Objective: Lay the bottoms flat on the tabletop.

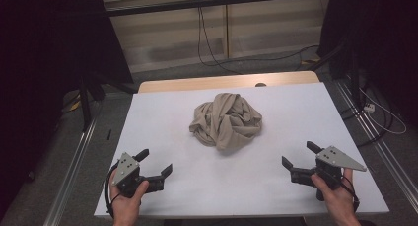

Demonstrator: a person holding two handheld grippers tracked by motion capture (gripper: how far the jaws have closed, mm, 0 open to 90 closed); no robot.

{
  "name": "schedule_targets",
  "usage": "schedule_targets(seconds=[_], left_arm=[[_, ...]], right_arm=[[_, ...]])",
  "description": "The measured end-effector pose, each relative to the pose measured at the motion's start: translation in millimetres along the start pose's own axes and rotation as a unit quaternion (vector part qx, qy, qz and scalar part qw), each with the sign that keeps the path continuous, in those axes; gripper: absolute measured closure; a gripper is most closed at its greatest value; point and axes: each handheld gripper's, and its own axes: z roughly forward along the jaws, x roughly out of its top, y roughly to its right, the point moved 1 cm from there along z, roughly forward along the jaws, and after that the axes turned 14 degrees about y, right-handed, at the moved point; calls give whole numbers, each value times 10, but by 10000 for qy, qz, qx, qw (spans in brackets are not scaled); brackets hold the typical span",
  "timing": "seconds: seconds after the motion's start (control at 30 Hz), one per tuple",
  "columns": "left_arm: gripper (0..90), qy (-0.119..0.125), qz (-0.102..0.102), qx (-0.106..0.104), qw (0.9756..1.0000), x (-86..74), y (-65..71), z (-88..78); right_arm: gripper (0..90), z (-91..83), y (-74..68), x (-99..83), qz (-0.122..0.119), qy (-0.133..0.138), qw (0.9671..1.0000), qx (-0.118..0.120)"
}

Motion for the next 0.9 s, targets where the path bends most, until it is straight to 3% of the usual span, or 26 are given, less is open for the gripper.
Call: schedule_targets(seconds=[0.33,0.43,0.53,0.6,0.7,0.77,0.83,0.9], left_arm=[[42,-134,-36,-6,9999,-24,16,63],[42,-197,-253,-11,9995,-47,18,82],[42,-235,-205,27,9995,-51,31,90],[41,-246,-141,-22,9996,-49,37,87],[42,-289,-141,-54,9995,-52,49,81],[42,-307,-213,-95,9993,-55,60,72],[47,-412,-118,-84,9990,-59,81,67],[77,-568,-226,-303,9977,-48,99,84]], right_arm=[[22,56,-15,-23,-86,-296,9993,200],[31,75,-29,-26,-55,-353,9990,263],[32,89,-59,-33,-60,-395,9987,319],[41,95,-80,-34,-147,-427,9987,241],[35,114,-110,-42,-166,-520,9980,325],[57,130,-141,-43,-238,-570,9976,306],[57,136,-154,-40,-245,-543,9977,332],[55,167,-202,-35,-235,-514,9971,501]])
